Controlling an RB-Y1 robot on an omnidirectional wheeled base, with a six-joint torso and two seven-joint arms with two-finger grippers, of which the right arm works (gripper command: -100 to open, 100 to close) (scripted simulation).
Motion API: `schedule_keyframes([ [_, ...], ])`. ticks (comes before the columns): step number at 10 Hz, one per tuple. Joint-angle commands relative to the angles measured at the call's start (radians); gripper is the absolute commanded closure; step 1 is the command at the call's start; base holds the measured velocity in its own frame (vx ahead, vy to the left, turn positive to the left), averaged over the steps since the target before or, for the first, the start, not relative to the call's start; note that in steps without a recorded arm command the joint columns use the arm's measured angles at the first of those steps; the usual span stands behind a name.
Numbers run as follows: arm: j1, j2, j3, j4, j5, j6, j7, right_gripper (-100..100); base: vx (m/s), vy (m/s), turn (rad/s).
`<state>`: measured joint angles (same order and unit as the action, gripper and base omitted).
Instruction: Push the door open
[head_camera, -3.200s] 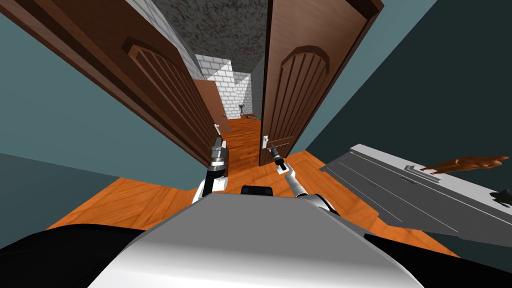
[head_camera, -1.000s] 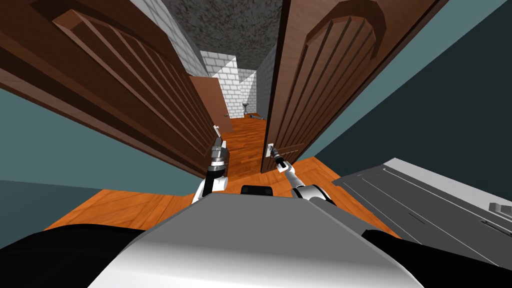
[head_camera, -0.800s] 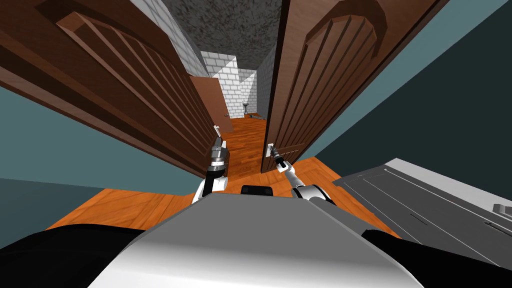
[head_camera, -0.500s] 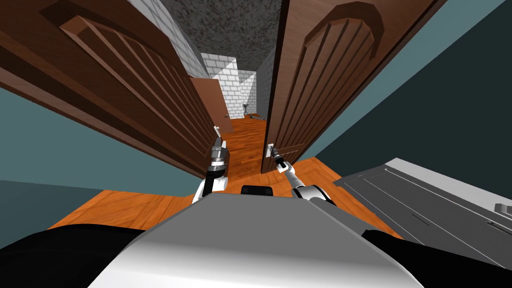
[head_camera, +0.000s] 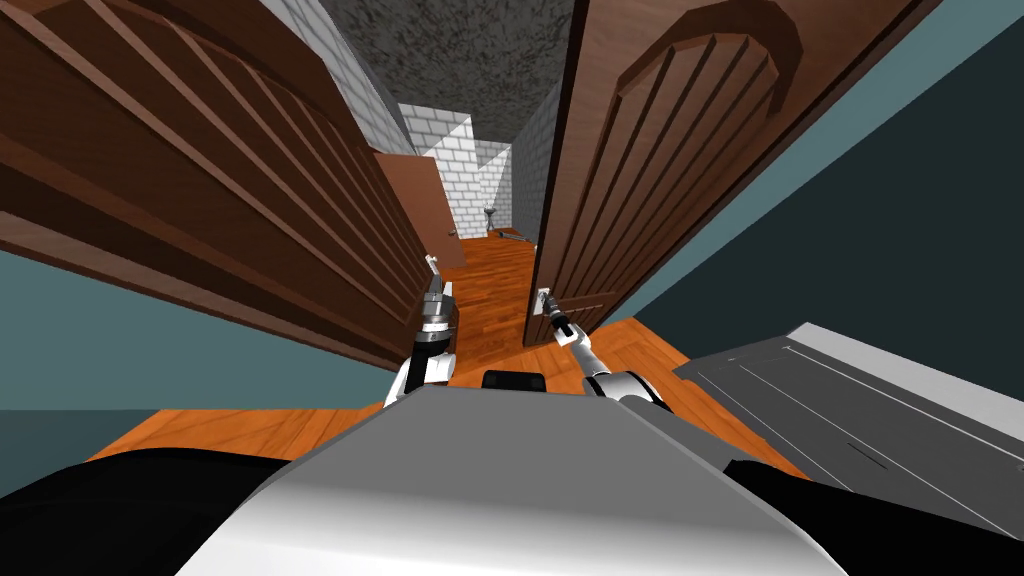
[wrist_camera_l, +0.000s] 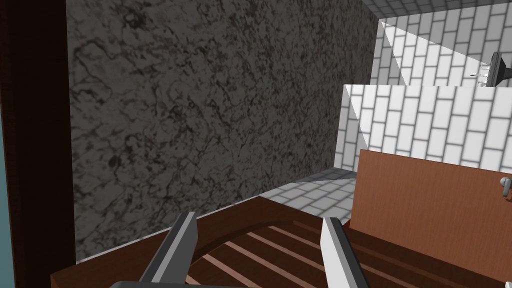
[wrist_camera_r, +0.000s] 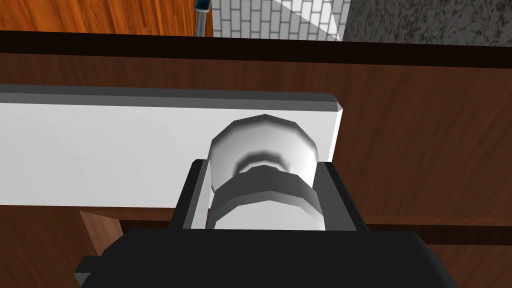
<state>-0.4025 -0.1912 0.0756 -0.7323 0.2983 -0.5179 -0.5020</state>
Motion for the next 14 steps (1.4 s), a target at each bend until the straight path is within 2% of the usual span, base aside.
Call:
schedule_keyframes([
  [1, -0.008, -0.010, -0.024, 0.002, -0.009, -0.002, 0.015, 100, 0.166, 0.106, -0.024],
  [7, -0.004, -0.018, -0.092, 0.014, -0.039, 0.008, 0.059, 100, 0.174, 0.135, -0.061],
  [14, 0.000, -0.027, -0.167, 0.026, -0.072, 0.019, 0.108, 100, 0.129, 0.108, -0.054],
])
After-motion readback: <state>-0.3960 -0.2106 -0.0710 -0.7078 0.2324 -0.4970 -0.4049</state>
